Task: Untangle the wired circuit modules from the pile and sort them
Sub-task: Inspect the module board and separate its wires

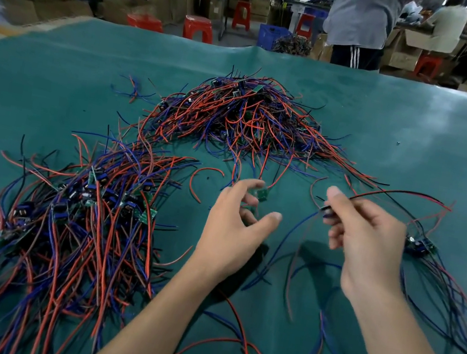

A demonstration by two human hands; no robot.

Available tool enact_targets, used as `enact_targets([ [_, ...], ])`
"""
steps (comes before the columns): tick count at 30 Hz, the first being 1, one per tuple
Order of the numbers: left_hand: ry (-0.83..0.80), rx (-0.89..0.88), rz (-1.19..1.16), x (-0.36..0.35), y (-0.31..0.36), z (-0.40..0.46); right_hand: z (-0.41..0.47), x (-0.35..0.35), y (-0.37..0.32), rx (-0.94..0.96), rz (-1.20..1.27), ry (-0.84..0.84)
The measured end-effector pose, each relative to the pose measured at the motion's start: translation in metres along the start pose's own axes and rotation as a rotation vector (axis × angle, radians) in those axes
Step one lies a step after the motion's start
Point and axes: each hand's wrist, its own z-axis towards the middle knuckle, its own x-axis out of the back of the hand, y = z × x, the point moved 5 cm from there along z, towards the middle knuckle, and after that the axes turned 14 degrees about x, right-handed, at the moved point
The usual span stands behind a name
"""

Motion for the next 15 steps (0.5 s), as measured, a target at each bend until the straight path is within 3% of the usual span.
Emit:
enact_targets([
  [4, -0.23, -0.019, -0.022, -0.011, 0.005, -0.005, -0.015, -0.018, 0.004, 0.087, -0.273, -0.135],
  [6, -0.297, -0.041, 0.032, -0.014, 0.005, -0.007, -0.019, -0.023, 0.006, 0.098, -0.297, -0.144],
  [12, -0.329, -0.013, 0.004, -0.015, -0.001, -0.004, -0.017, -0.023, 0.007, -0.091, 0.005, -0.098],
  [15, -0.289, 0.018, -0.038, -0.013, -0.002, -0.003, -0.017, -0.027, 0.002, -0.157, 0.169, -0.186],
])
